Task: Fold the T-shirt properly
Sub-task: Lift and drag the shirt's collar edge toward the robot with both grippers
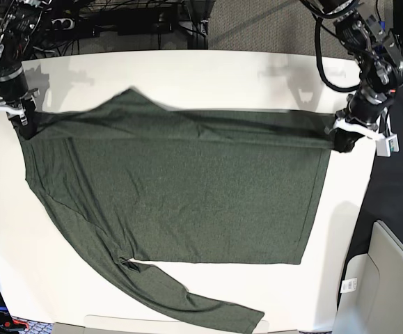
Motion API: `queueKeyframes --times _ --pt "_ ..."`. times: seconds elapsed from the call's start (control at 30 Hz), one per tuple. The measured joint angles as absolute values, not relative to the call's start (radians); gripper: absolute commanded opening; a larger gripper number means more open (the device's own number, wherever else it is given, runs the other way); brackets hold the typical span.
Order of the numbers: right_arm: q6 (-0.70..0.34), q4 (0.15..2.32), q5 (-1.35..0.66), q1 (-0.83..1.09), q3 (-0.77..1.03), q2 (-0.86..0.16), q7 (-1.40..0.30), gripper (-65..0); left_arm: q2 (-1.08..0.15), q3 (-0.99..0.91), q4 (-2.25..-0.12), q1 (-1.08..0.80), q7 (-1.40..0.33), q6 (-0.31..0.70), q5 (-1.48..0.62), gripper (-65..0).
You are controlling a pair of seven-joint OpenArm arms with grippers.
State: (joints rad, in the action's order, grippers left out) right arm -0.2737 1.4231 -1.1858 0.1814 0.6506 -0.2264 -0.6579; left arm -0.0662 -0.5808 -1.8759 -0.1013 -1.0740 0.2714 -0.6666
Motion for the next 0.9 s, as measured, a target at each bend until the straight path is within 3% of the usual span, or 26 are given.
queueKeyframes --times 0.7,0.8,0.9 --pt "-0.281 1.256 -1.186 0.008 0.657 -0.229 -0.636 -64.3 -0.064 -0.581 -1.665 0.043 -1.07 0.27 -0.666 -65.0" --pt "-0.286 1.245 -1.193 0.007 0.656 -0.226 -0.592 -61.2 -0.064 -0.581 -1.613 0.042 -1.065 0.27 -0.665 -64.8" --pt "-0.285 1.245 -1.193 0.009 0.656 -0.227 -0.58 -55.4 -0.066 -0.581 -1.571 0.039 -1.048 0.266 -0.663 -60.3"
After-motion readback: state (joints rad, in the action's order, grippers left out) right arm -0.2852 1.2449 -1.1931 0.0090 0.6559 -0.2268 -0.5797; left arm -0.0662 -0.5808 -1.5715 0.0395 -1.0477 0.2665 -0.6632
